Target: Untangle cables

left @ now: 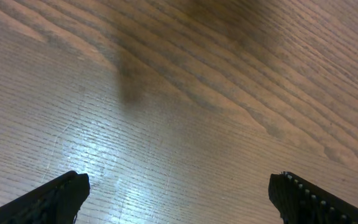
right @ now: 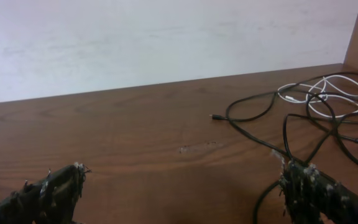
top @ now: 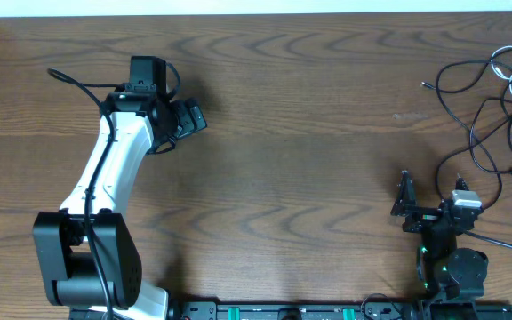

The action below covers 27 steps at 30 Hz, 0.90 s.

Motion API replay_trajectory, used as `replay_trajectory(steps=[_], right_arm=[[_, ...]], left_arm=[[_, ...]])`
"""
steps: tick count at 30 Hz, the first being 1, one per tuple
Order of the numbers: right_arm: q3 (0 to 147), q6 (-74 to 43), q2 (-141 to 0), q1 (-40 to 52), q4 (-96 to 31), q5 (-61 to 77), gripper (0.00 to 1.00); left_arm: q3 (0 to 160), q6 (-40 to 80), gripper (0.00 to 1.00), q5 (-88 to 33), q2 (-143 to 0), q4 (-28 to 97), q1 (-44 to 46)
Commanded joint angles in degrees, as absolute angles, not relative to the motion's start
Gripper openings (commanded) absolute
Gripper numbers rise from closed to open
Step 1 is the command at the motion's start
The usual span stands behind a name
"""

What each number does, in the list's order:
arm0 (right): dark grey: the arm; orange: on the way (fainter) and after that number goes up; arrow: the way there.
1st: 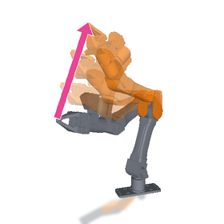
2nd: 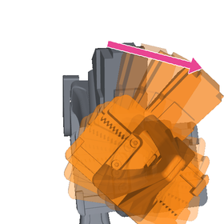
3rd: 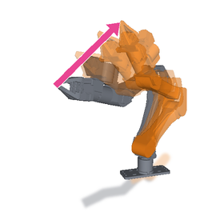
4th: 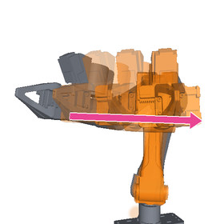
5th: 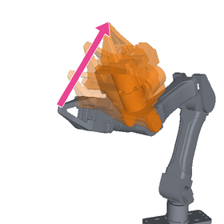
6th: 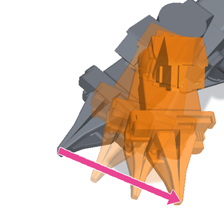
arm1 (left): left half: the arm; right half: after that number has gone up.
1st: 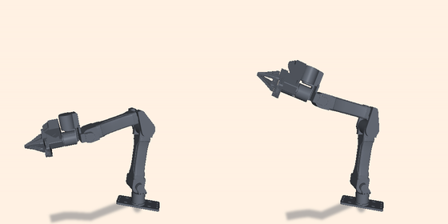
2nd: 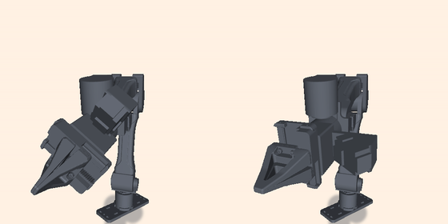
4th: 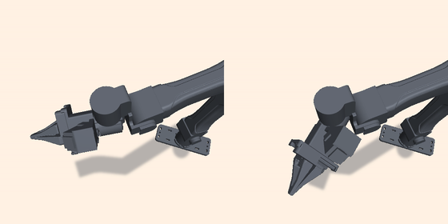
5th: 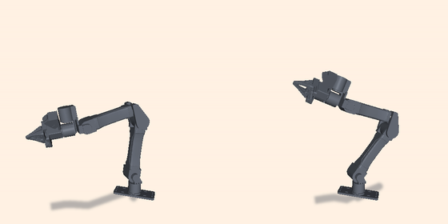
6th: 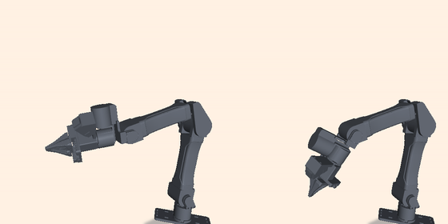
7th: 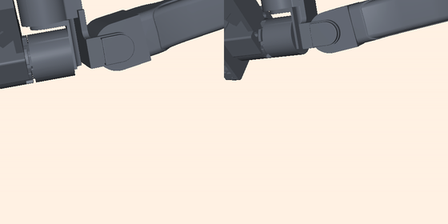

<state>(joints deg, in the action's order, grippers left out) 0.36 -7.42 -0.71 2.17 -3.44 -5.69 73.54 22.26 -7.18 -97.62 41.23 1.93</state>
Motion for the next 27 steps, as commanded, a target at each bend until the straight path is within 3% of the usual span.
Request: replay_trajectory(steps=[1, 27], right_arm=[[0.32, -8.08, -0.3, 2.5, -3.68, -5.65, 0.99], [0.32, -8.08, -0.32, 2.5, -3.68, -5.65, 0.99]], left_arm=[[73.3, 22.13, 0.98, -6.83, -96.23, 41.32, 1.67], [72.27, 19.59, 0.98, -4.97, -93.1, 43.38, 1.67]])
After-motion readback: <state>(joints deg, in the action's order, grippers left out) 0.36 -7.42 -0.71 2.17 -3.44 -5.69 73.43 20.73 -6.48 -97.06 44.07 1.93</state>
